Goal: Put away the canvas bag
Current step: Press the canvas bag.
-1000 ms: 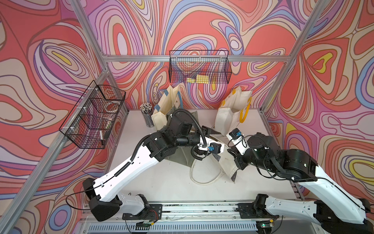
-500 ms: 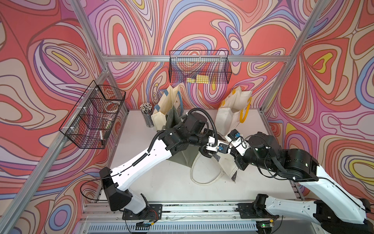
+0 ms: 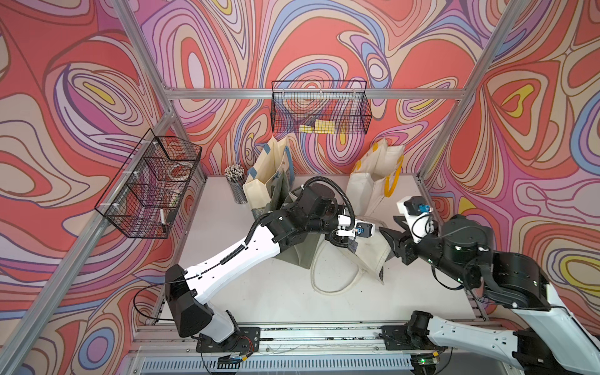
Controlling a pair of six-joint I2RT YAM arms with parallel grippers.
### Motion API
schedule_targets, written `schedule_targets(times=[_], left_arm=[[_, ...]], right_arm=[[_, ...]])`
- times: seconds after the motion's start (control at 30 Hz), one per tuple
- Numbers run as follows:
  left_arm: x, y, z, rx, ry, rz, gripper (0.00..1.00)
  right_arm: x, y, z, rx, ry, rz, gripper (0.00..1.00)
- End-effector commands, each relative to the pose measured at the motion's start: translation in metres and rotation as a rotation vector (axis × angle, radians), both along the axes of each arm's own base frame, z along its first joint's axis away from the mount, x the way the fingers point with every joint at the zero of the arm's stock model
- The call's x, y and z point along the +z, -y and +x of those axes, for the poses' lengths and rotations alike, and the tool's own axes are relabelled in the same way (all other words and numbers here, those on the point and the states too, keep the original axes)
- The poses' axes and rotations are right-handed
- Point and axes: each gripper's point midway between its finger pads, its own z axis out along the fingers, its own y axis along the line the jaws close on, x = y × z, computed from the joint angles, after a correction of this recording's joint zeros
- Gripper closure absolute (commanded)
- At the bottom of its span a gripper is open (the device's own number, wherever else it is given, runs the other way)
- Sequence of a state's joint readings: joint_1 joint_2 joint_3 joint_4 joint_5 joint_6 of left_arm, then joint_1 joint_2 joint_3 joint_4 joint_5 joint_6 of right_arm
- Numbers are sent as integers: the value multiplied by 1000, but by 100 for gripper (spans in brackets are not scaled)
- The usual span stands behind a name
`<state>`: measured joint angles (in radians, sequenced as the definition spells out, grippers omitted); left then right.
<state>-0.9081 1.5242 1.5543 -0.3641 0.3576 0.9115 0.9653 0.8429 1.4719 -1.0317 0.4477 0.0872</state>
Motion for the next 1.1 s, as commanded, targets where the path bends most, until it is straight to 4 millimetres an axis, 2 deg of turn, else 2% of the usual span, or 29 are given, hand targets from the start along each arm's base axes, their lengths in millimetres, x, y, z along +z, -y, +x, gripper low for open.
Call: schedule_targets(times=[0.0,0.13,0.3,0.4,0.53,0.6,0.77,0.87,1.07], left_arm=[[42,-15,25,135,31,-153,100],[63,-25,31,166,19,-241,100],[83,-38,35,198,-5,-318,100],[96,-45,30,181,-20,-369,100],[108,-51,23,155,-17,-409,100],[112,-51,14,115,-13,-417,100],[117,-52,-4,34,5,-427,100],[118,-54,-10,10,22,-427,100],[117,-50,-22,-66,8,-425,100]], right_arm=[[5,16,1,-83,-6,50,41],[-20,13,-3,-76,-84,21,39],[-29,2,-13,28,-65,59,37],[-36,1,-17,62,-45,71,36],[-67,-7,-15,82,-106,-45,37],[-75,-11,-9,75,-104,-84,36],[-62,1,7,-10,8,-121,33],[-58,9,7,-29,50,-141,32],[-65,-1,2,50,82,-122,32]])
